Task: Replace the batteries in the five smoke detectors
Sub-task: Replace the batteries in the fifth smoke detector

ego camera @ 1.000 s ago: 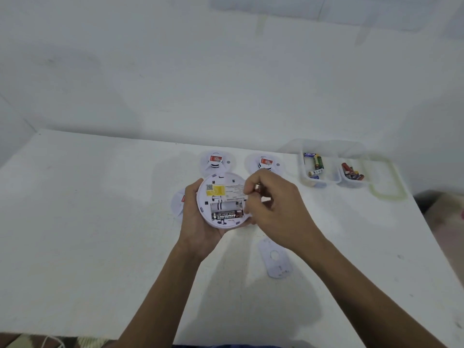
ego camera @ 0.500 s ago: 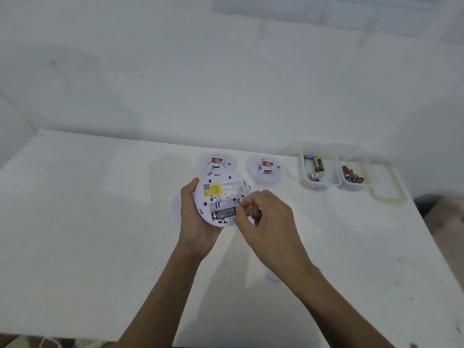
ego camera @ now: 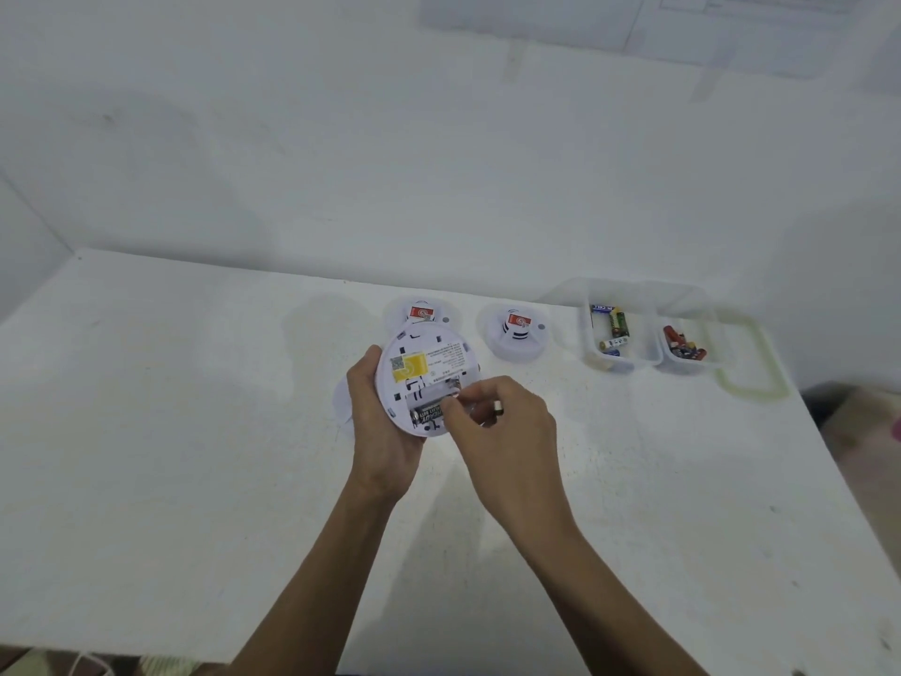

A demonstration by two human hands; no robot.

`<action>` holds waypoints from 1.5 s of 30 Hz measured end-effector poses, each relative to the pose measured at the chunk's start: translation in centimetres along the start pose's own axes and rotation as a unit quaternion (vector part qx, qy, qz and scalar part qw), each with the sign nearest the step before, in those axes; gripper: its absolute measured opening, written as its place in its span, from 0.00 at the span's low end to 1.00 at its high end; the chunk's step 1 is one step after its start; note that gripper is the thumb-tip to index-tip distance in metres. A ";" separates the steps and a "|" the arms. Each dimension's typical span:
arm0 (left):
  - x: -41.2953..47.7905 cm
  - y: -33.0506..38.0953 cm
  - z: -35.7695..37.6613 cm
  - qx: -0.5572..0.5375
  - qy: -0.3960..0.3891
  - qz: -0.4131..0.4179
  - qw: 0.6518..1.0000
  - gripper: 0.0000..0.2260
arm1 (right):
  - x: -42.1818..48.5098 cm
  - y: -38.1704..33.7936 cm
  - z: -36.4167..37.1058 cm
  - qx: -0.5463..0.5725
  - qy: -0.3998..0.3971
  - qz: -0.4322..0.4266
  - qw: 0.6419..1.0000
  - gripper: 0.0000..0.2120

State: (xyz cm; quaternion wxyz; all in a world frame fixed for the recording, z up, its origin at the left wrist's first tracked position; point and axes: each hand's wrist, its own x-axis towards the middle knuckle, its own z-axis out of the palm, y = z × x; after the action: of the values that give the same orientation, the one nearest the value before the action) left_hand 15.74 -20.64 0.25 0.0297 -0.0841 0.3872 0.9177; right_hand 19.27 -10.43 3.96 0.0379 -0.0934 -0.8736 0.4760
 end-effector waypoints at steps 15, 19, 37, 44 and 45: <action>0.2 -0.3 0.2 0.031 0.011 0.009 0.999 0.21 | -0.2 -0.2 -0.1 0.064 0.003 0.029 0.998 0.12; 0.3 -0.4 0.1 0.040 0.001 0.023 0.999 0.21 | -0.7 -0.2 0.3 0.050 0.034 0.002 0.998 0.14; 0.5 -1.9 0.3 0.021 -0.029 -0.057 0.998 0.24 | 0.9 1.5 -2.2 0.133 0.007 -0.057 0.989 0.10; 1.6 -3.6 1.1 -0.044 -0.051 -0.099 0.993 0.23 | 4.8 3.8 -7.2 0.047 -0.007 -0.018 0.999 0.08; 1.8 -3.8 1.3 -0.050 -0.058 -0.107 0.991 0.23 | 5.4 4.1 -8.1 0.037 -0.003 -0.011 0.999 0.08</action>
State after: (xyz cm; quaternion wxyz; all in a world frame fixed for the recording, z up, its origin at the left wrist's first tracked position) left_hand 14.26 -17.03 -1.87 0.1456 -0.0731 0.3277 0.9306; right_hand 15.76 -0.53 4.81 0.0437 -0.0804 -0.8566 0.5077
